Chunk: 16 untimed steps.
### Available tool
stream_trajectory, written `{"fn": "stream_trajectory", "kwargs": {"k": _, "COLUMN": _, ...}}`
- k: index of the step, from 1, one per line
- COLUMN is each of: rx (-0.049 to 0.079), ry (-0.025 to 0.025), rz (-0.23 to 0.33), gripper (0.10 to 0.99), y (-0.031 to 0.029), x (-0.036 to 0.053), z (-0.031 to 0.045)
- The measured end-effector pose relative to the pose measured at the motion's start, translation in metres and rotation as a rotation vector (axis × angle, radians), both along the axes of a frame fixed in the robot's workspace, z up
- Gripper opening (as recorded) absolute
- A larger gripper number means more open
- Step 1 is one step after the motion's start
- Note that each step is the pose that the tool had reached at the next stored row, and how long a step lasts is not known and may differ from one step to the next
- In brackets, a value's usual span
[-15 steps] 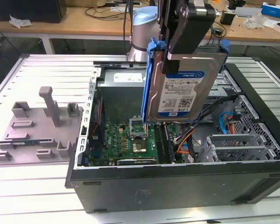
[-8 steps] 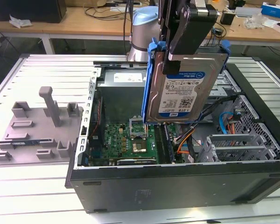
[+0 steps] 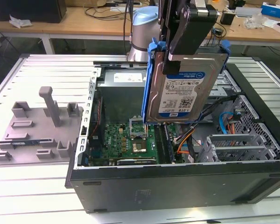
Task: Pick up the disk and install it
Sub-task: 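Insert the disk into the insertion slot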
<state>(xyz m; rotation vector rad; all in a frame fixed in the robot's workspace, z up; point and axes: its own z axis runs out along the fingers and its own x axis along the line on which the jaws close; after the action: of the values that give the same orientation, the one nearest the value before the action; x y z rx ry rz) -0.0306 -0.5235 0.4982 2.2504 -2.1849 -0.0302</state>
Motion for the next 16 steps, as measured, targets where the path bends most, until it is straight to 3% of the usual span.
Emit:
{"fn": "stream_trajectory", "kwargs": {"k": 2, "rx": 0.000, "ry": 0.0000, "rz": 0.000, "gripper": 0.369, "y": -0.0026, "x": 0.0029, "z": -0.0001}}
{"fn": "stream_trajectory", "kwargs": {"k": 7, "rx": 0.000, "ry": -0.0001, "rz": 0.000, "gripper": 0.369, "y": -0.0075, "x": 0.0339, "z": -0.0007}}
{"fn": "stream_trajectory", "kwargs": {"k": 16, "rx": 0.000, "ry": 0.0000, "rz": 0.000, "gripper": 0.369, "y": -0.0091, "x": 0.0770, "z": -0.0030}}
